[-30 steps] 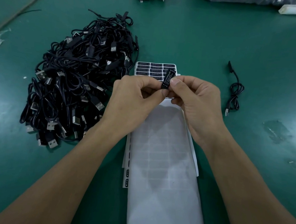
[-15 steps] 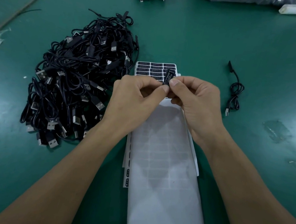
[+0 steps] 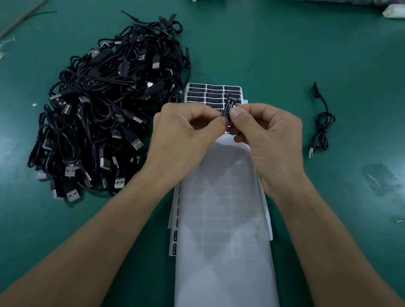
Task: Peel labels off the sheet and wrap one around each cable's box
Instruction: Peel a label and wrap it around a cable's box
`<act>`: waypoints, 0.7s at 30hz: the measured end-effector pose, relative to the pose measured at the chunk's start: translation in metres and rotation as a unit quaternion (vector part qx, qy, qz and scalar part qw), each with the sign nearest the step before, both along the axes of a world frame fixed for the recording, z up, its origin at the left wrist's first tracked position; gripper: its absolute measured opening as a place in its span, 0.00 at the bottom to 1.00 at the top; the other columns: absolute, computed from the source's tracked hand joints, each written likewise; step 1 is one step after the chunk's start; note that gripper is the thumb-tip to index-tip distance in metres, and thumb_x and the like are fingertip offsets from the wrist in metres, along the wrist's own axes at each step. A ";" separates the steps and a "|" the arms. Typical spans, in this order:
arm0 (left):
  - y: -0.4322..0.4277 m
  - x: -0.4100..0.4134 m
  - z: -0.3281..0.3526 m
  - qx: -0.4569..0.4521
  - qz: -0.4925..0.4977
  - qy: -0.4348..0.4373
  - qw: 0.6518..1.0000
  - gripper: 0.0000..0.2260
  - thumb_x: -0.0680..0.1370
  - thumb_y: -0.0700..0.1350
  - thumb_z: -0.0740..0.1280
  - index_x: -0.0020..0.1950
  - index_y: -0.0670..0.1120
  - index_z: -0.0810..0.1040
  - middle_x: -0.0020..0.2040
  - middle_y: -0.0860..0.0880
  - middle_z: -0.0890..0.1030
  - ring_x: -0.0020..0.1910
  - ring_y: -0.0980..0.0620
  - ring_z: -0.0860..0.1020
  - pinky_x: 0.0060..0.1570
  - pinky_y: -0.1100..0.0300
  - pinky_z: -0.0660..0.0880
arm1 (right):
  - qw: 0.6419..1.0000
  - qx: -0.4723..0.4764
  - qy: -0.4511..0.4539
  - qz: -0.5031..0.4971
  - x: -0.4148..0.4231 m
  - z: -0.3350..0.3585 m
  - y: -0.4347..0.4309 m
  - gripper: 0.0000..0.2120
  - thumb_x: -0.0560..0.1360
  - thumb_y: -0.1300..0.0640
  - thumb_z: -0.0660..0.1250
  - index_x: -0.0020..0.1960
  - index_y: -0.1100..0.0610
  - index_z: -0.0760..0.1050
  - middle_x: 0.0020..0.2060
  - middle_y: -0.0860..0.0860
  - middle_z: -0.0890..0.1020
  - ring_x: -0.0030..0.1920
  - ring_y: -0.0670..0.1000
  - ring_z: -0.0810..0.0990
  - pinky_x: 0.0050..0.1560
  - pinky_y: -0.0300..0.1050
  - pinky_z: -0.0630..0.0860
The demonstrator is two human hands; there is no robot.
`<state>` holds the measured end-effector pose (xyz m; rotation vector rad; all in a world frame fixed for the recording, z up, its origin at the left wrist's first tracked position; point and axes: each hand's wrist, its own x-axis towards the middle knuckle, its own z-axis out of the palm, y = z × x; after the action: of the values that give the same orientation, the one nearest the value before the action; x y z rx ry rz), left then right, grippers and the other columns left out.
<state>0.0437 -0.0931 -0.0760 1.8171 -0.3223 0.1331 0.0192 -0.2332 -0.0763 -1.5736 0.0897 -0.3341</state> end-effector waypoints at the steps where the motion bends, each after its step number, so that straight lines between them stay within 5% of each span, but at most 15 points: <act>1: -0.001 0.000 0.000 -0.007 0.003 -0.001 1.000 0.05 0.76 0.42 0.72 0.42 0.50 0.87 0.35 0.52 0.85 0.39 0.45 0.83 0.44 0.45 0.81 | 1.000 -0.001 -0.003 -0.003 0.000 0.000 0.000 0.07 0.76 0.63 0.71 0.41 0.55 0.82 0.32 0.47 0.84 0.35 0.43 0.82 0.37 0.35 0.76; 10: -0.004 -0.001 0.000 -0.026 0.015 -0.004 1.000 0.06 0.74 0.42 0.73 0.38 0.50 0.86 0.34 0.49 0.85 0.38 0.39 0.82 0.43 0.42 0.80 | 0.997 -0.049 -0.023 -0.057 0.000 -0.001 -0.001 0.04 0.71 0.55 0.76 0.39 0.50 0.83 0.34 0.47 0.86 0.37 0.47 0.85 0.41 0.43 0.79; 15: -0.004 -0.001 -0.001 -0.030 0.005 0.003 1.000 0.06 0.74 0.43 0.72 0.38 0.48 0.86 0.33 0.46 0.84 0.39 0.38 0.81 0.42 0.43 0.80 | 0.997 -0.021 -0.023 -0.072 0.001 -0.002 -0.005 0.11 0.68 0.54 0.80 0.46 0.52 0.80 0.37 0.51 0.86 0.40 0.53 0.86 0.47 0.52 0.83; 18: -0.004 -0.001 0.000 -0.028 -0.009 -0.001 1.000 0.06 0.75 0.43 0.73 0.39 0.52 0.86 0.33 0.48 0.84 0.35 0.41 0.80 0.39 0.49 0.78 | 0.999 0.007 -0.017 -0.031 0.002 -0.002 -0.005 0.14 0.71 0.57 0.78 0.55 0.51 0.80 0.37 0.49 0.86 0.40 0.48 0.85 0.44 0.43 0.81; 21: -0.005 -0.001 -0.001 -0.013 -0.025 -0.008 1.000 0.08 0.74 0.42 0.73 0.39 0.54 0.85 0.32 0.54 0.84 0.33 0.54 0.79 0.37 0.57 0.77 | 0.999 0.010 -0.044 -0.005 0.002 0.001 -0.005 0.07 0.73 0.61 0.75 0.50 0.54 0.82 0.36 0.46 0.85 0.37 0.44 0.83 0.39 0.34 0.76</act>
<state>0.0422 -0.0981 -0.0772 1.7820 -0.3762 0.1167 0.0208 -0.2379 -0.0750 -1.5373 0.0329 -0.4086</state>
